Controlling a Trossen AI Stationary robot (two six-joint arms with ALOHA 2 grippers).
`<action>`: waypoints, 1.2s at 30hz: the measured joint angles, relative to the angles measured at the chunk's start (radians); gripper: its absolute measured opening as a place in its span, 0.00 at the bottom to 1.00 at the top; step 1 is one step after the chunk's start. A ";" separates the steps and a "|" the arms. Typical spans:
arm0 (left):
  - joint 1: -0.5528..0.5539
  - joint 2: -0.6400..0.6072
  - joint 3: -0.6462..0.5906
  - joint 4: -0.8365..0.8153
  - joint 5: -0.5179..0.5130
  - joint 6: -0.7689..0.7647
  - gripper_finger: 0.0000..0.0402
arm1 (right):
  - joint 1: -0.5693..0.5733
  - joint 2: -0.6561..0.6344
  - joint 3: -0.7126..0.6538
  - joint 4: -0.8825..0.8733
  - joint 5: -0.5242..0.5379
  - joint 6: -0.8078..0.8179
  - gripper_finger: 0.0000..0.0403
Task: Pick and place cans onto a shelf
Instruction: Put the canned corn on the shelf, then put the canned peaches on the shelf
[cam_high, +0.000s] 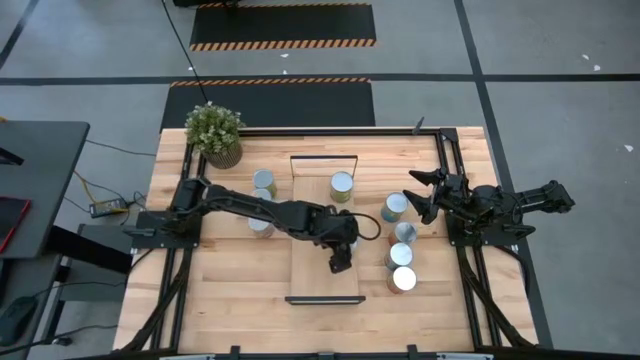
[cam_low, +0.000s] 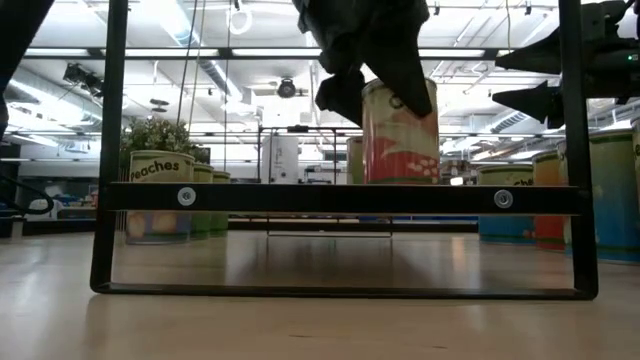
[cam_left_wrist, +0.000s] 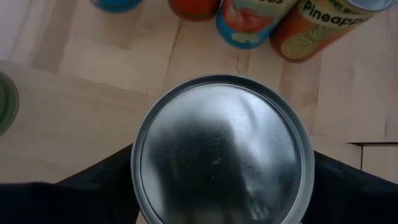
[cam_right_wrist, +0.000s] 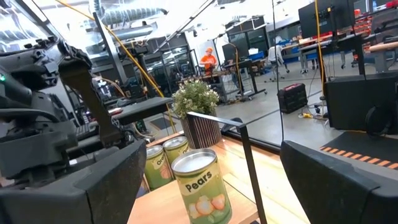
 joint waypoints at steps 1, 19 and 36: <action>-0.004 0.000 -0.003 0.002 -0.006 0.002 0.81 | 0.000 0.000 0.000 0.000 0.000 0.000 0.94; -0.041 0.006 0.039 -0.031 -0.015 0.018 0.97 | 0.000 0.000 0.000 0.000 0.000 0.000 0.94; -0.129 -0.119 0.058 -0.244 -0.307 0.037 0.97 | 0.000 0.000 0.000 0.000 0.000 0.000 0.94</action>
